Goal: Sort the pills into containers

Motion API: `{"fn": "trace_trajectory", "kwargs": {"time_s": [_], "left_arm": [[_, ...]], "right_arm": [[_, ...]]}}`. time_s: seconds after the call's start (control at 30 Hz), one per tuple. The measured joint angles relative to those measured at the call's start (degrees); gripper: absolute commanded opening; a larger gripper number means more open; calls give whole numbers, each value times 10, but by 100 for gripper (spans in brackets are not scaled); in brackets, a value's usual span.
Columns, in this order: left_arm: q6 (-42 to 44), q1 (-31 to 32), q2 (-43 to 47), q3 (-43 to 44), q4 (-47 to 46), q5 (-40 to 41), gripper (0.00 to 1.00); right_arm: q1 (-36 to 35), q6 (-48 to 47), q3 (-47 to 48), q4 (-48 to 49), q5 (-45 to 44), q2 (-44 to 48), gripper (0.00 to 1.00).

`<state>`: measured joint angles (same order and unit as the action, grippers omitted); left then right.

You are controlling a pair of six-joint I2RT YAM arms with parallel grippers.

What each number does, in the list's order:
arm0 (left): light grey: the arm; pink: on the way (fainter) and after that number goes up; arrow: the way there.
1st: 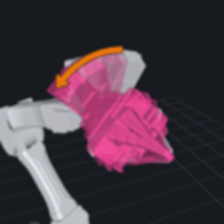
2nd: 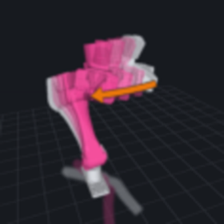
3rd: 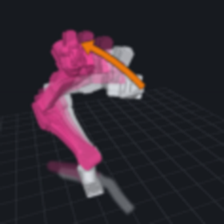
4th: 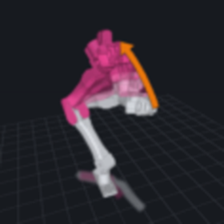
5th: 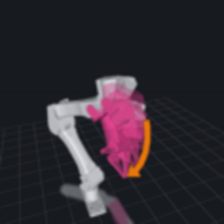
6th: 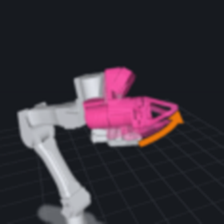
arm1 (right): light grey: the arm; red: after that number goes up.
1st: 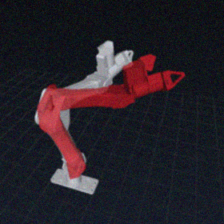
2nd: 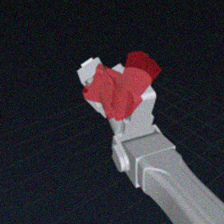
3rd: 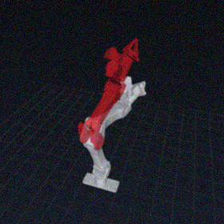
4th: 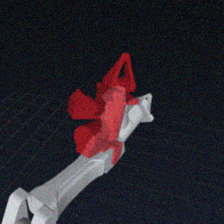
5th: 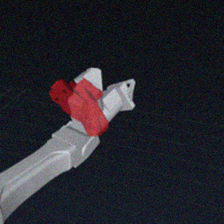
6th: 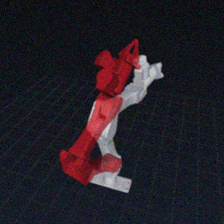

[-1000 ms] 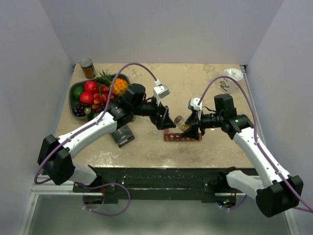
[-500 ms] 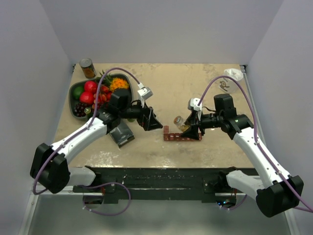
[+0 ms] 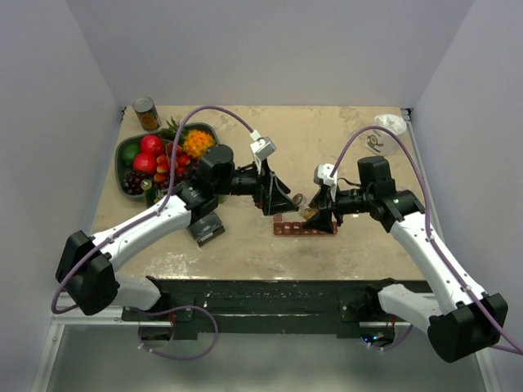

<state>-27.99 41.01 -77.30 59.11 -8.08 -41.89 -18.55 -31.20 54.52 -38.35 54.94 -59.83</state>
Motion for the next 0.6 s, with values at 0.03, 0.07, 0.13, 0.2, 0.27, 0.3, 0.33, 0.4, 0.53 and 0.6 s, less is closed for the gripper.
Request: {"fn": "trace_trajectory", "kwargs": {"time_s": [0.03,0.07,0.13,0.2,0.27,0.3,0.33,0.4,0.53,0.6], "left_arm": [[0,4,-6,7,6,7,87],[0,8,-13,15,12,14,86],[0,12,-23,28,18,23,84],[-1,16,-30,35,19,25,81],[-4,21,-35,37,18,25,75],[-6,22,-36,37,19,25,74],[-6,23,-37,37,19,24,73],[-5,25,-41,38,20,23,69],[-1,26,-47,42,28,15,46],[6,27,-48,44,30,5,35]], "right_arm": [[0,0,0,0,0,0,0],[0,0,0,0,0,0,0],[0,0,0,0,0,0,0],[0,0,0,0,0,0,0],[0,0,0,0,-1,0,0],[0,0,0,0,-2,0,0],[0,0,0,0,-3,0,0],[0,0,1,-1,-5,0,0],[0,1,6,0,-11,0,0],[1,2,6,0,-17,-1,0]]}}
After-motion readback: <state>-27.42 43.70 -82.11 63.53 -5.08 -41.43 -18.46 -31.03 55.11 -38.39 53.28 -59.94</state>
